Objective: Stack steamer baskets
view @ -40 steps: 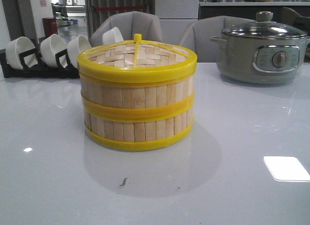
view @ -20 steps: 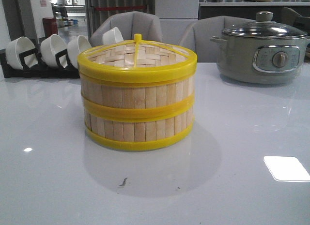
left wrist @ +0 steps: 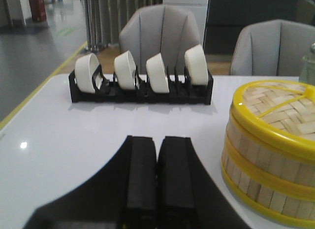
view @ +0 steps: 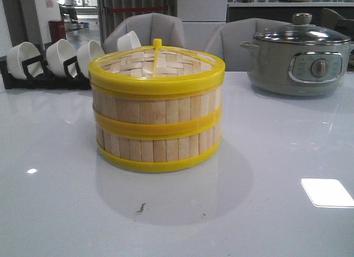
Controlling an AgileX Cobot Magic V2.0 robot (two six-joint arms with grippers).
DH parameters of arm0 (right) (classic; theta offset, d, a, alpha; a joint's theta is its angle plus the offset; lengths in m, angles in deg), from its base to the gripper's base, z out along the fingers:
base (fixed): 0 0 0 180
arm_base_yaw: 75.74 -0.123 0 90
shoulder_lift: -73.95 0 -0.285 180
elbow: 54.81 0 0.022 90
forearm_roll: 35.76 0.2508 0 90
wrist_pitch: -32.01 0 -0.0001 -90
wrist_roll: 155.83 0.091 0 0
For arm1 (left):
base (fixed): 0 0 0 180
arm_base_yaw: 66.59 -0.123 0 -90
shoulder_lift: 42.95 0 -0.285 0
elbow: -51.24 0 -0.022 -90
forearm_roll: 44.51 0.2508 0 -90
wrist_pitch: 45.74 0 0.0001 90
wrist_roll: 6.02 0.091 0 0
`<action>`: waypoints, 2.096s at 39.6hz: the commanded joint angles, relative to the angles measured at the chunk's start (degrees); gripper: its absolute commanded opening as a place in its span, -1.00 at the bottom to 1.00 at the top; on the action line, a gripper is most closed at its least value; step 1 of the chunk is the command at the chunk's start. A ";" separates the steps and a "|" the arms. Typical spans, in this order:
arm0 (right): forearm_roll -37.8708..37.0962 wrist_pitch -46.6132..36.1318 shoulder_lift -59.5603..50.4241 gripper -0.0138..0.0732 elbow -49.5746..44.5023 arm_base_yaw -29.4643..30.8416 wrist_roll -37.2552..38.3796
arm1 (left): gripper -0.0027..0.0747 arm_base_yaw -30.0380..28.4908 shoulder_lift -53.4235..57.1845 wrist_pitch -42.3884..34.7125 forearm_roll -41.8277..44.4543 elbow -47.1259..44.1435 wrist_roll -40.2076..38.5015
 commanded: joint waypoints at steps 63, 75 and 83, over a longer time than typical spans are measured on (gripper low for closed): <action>-0.64 -4.64 0.33 -0.53 1.66 0.32 -0.41 | -0.72 -3.15 19.03 -6.22 2.43 -14.53 -0.03; -0.64 -4.64 0.33 -0.53 1.66 0.32 -0.41 | -0.72 -3.15 18.93 -6.22 2.43 -14.53 -0.03; -0.64 -4.64 0.33 -0.53 1.66 0.32 -0.41 | -0.72 -3.15 18.93 -6.22 2.43 -14.53 -0.03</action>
